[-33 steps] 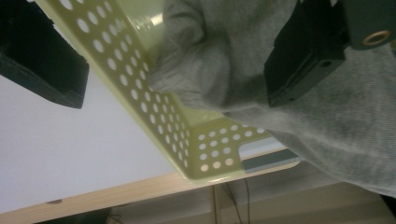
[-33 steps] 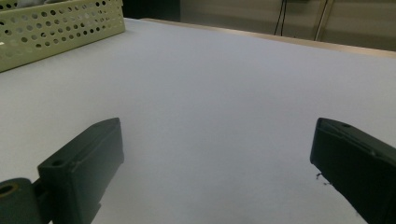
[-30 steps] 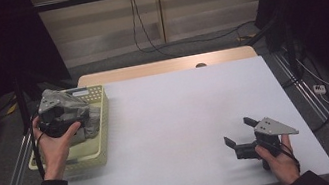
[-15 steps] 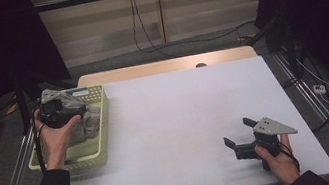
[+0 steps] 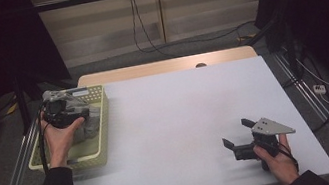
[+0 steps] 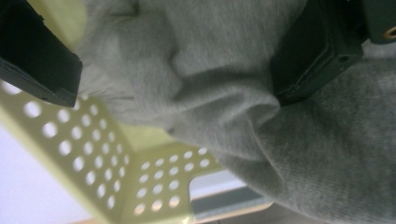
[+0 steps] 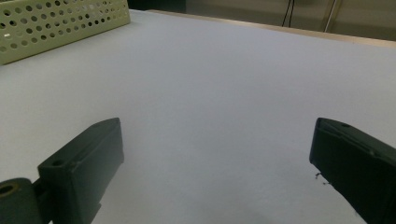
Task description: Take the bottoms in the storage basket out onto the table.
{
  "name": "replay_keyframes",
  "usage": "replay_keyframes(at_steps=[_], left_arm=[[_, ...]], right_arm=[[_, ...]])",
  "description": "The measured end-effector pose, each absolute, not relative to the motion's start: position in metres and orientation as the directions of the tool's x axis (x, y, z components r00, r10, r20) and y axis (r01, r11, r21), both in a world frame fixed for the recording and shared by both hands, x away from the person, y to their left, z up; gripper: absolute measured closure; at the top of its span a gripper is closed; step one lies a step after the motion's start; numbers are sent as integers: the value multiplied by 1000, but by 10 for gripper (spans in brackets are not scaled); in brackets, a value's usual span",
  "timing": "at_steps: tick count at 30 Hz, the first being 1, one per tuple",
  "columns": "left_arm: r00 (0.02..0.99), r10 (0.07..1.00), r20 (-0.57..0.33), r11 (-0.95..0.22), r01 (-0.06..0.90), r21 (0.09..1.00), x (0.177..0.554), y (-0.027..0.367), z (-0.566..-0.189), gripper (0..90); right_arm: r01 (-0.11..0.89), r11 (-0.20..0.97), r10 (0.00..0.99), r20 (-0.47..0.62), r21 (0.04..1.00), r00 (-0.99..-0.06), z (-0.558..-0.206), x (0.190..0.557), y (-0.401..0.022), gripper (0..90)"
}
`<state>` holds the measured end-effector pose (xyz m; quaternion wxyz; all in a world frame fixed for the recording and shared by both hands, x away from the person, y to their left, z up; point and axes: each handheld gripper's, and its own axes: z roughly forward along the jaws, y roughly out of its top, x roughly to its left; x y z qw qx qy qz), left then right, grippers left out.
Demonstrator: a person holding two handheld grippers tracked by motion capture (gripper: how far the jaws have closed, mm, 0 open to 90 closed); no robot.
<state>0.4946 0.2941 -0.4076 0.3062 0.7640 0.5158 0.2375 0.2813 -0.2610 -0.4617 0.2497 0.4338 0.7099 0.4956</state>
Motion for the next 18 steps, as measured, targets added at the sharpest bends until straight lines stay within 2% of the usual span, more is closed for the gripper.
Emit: replay_keyframes(at_steps=[7,18], left_arm=[[360,933,25,-282,683,673,497,299,-416,54],[380,924,48,-324,707,629,500,296,-434,24]], right_arm=[[371,131,861,80,919,-502,-462,282,-261,29],[378,141,855,80,915,-513,-463,283,-260,29]])
